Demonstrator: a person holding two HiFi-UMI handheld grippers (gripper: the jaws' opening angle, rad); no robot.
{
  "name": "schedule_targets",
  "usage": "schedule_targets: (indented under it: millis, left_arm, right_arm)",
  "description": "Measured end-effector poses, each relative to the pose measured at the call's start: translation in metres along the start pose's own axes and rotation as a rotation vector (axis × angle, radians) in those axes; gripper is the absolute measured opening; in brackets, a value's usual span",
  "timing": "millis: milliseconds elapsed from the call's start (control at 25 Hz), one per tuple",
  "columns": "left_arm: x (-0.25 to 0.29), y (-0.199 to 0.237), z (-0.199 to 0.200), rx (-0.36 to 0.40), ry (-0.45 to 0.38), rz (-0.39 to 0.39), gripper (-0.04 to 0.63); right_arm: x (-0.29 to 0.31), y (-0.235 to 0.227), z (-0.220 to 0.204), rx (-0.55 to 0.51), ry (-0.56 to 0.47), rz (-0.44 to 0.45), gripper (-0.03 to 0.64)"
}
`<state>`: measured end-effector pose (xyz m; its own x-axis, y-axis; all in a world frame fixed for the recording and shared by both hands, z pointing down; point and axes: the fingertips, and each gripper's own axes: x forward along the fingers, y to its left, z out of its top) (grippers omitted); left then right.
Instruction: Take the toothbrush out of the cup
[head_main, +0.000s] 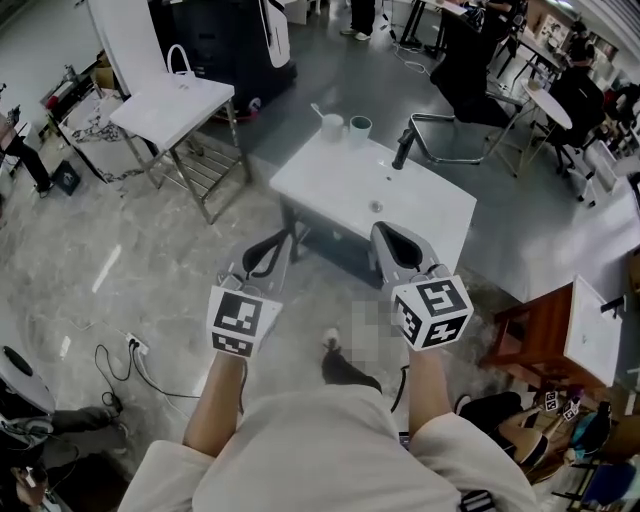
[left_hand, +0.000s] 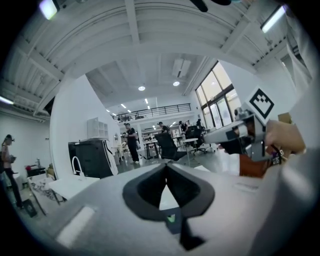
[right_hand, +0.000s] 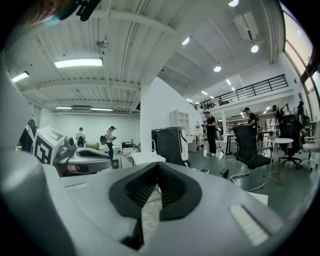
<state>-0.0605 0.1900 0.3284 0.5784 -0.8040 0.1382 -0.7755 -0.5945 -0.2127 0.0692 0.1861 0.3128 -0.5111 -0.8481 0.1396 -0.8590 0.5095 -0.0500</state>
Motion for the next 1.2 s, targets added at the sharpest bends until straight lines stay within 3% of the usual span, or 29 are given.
schedule_targets:
  millis: [400,1200]
  left_arm:
    - [0.125,0.059,0.014,-0.011,0.009,0.015,0.0]
    - [0.266,0.105,0.02,-0.015,0.051,0.065,0.0]
  right_arm:
    - [0.101,-0.092,0.026,0.005,0.021,0.027,0.005]
    - [0.211,-0.201,0.04,0.01,0.06,0.125,0.005]
